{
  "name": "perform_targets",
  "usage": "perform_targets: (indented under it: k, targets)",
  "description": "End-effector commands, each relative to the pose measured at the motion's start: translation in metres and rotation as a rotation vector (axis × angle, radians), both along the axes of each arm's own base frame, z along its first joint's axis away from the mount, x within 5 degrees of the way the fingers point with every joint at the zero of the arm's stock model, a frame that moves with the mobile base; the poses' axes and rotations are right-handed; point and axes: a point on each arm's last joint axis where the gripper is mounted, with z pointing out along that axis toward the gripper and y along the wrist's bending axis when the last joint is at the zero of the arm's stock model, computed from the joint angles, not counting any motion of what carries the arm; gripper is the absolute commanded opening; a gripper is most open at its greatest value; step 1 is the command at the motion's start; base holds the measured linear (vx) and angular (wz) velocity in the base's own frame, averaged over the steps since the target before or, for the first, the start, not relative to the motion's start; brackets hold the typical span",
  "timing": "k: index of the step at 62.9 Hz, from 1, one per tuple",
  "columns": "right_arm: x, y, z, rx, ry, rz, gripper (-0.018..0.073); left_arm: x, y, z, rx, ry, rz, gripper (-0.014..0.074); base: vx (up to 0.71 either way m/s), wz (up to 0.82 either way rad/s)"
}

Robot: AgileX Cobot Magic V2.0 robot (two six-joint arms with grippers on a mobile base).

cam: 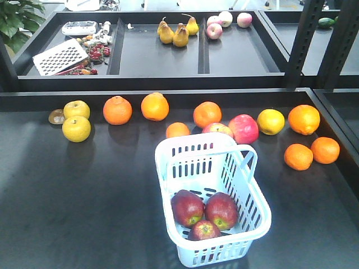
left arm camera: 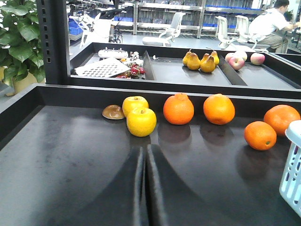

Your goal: Pick three apples into basket with both arms

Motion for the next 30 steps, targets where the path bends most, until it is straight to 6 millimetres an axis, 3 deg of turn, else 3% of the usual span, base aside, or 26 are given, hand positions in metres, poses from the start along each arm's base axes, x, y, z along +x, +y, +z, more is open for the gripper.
perform_targets:
  k: [1,30]
  targets:
    - [-0.0009,0.0009,0.0032,-0.013,-0.08,0.007,-0.0007,-0.0007,0.0001,0.0064,-0.01,-0.083,0.003,-0.0006,0.0,0.0]
    - [-0.001,0.0009,0.0035,-0.013,-0.083,0.007,-0.0007,-0.0007,0.0001,0.0064,-0.01,-0.083,0.003,-0.0006,0.0,0.0]
